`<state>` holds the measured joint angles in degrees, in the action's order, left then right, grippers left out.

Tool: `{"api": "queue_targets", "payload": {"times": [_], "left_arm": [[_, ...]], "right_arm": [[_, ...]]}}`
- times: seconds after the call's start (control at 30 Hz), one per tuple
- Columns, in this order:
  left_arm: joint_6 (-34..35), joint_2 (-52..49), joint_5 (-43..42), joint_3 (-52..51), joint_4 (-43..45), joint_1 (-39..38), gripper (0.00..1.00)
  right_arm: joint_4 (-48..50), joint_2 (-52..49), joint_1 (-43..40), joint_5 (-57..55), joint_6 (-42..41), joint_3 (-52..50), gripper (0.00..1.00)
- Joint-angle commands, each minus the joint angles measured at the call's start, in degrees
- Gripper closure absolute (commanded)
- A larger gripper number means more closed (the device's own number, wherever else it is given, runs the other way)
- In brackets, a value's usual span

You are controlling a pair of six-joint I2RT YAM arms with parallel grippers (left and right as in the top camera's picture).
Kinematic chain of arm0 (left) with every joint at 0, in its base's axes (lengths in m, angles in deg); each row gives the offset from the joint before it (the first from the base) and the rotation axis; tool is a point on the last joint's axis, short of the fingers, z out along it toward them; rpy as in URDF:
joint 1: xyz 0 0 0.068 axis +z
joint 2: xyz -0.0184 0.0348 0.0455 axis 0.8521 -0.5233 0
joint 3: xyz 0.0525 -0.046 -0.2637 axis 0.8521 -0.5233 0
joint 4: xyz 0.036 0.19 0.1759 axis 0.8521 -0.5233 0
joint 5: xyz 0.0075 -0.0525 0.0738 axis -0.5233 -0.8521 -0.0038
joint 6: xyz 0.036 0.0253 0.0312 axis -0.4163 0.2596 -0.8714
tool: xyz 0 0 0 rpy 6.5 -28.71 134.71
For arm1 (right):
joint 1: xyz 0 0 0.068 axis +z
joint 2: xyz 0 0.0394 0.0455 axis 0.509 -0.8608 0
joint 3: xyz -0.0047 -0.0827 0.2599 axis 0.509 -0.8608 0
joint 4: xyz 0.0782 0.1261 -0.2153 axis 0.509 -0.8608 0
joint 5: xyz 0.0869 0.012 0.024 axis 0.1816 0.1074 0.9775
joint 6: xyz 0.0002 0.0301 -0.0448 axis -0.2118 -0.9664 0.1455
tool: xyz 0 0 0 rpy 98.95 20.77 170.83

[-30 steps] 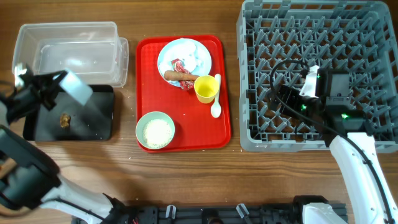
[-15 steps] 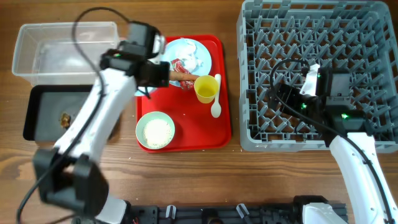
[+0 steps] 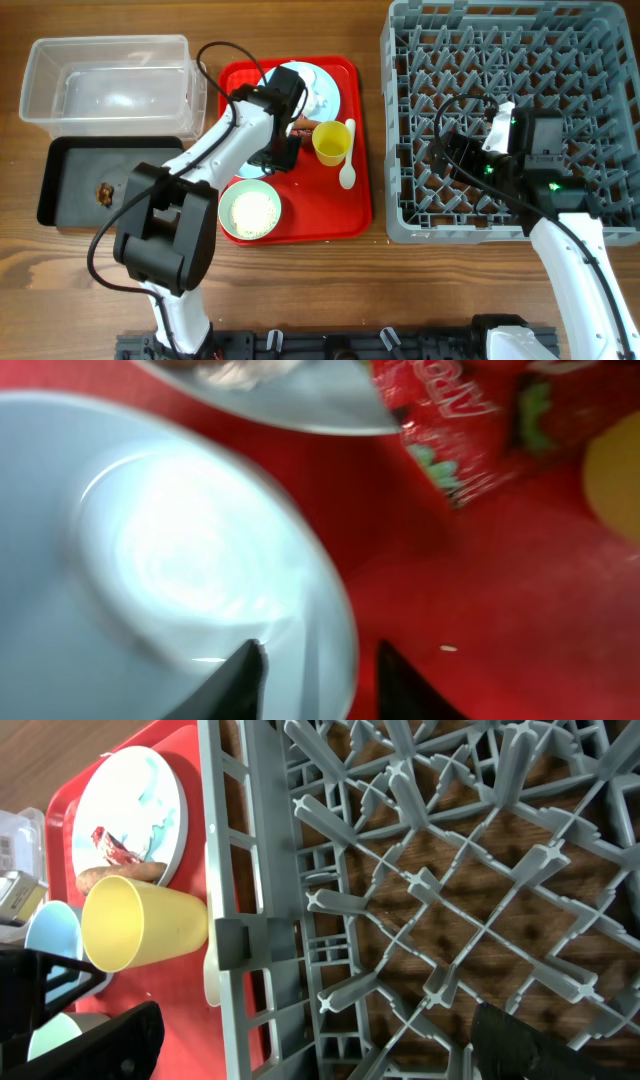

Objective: Sort waste into correct bins and load items into the dishwasher rack
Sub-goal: 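Grasp the rim of the pale green rice bowl with the left gripper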

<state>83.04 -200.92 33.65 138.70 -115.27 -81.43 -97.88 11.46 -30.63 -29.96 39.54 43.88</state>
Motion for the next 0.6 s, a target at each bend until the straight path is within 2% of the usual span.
{"api": "queue_targets", "payload": {"times": [0.0, 0.07, 0.17, 0.27, 0.4, 0.47, 0.57], "left_arm": [[3.7, 1.7, 0.7, 2.0, -2.3, 1.4, 0.53], [6.1, 5.1, -1.0, 6.1, -3.3, 1.5, 0.44], [11.8, 9.9, -6.0, 8.6, -4.9, 1.5, 0.41], [26.2, 10.2, -6.2, 7.3, -15.0, 1.0, 0.39], [31.5, 10.2, -6.2, -2.1, -13.2, -1.7, 0.41], [31.8, 10.2, -6.2, -6.3, -11.0, -2.4, 0.41], [31.7, 10.2, -6.2, -10.6, -6.6, -2.7, 0.47]], "right_arm": [[0.2, -0.4, 0.3, -0.5, -0.5, 0.9, 0.0], [0.5, -0.4, 0.3, -0.5, -0.5, 0.9, 0.0], [0.7, -0.4, 0.3, -0.5, -0.6, 0.9, 0.0], [0.9, -0.4, 0.3, -0.5, -0.6, 0.6, 0.0], [1.3, -1.0, 0.3, -0.5, -0.5, 0.6, 0.0], [1.3, -1.4, 0.3, -0.5, -0.6, 0.6, 0.0], [1.3, -1.9, 0.3, -0.1, -0.6, 0.6, 0.0]]}}
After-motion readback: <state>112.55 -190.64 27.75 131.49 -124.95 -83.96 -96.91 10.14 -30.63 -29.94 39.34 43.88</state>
